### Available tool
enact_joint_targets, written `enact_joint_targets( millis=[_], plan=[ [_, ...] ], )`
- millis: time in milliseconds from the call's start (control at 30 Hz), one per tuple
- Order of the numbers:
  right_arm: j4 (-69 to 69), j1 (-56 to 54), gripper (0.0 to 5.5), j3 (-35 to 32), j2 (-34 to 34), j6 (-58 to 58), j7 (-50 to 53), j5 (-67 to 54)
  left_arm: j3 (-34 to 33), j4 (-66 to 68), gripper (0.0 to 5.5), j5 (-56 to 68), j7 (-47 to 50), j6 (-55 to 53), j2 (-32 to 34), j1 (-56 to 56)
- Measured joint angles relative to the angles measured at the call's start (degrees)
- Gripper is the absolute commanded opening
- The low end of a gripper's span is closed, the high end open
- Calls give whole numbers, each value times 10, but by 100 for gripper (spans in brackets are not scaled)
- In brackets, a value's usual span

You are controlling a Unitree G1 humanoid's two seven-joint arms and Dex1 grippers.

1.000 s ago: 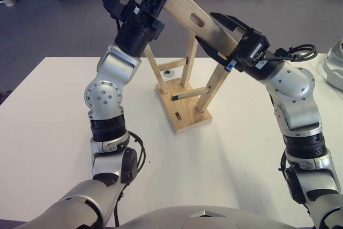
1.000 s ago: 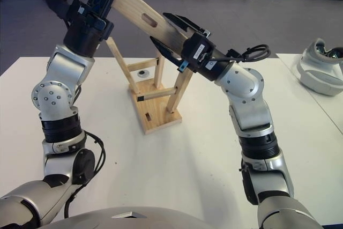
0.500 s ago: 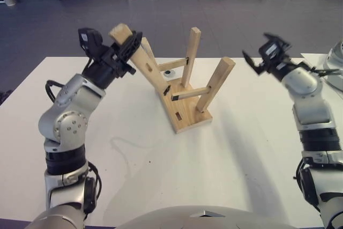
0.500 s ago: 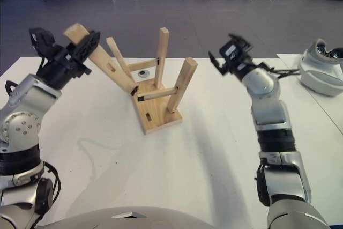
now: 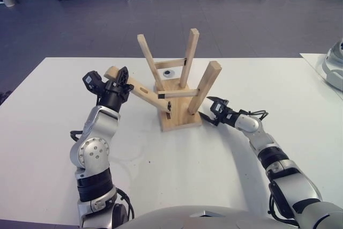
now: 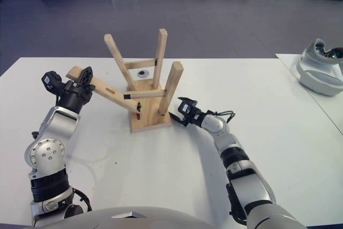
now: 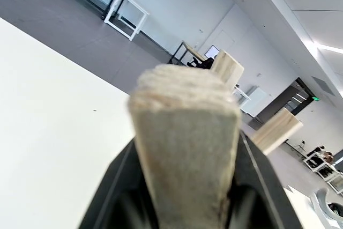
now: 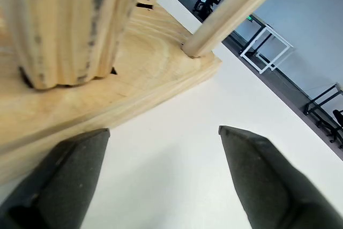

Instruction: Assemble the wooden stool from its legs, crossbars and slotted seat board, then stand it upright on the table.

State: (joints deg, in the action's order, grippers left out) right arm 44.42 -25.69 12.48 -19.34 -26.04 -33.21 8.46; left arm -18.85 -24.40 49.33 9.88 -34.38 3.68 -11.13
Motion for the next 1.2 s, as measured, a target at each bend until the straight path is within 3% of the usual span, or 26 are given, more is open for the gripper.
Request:
enact_joint_targets(
  millis=[333,533,767,1033,1200],
  plan=[
    [-125,60,382,4,24,12,-2,-16,-17,-80,103,42,119,-116,40,5],
    [-170,82,382,15,24,20,3,-13,-14,-85,103,26,119,-128,86,16],
    [-239,100,382,18,25,34,13,-16,39,-88,103,-35,121,-129,106,-6],
    [-519,161,382,-122,-1,237,35,-207,67,-115,103,-75,123,-128,89,12],
    [-651,135,382,-185,7,369,87,-340,94,-118,103,-115,123,-127,80,2]
  ],
)
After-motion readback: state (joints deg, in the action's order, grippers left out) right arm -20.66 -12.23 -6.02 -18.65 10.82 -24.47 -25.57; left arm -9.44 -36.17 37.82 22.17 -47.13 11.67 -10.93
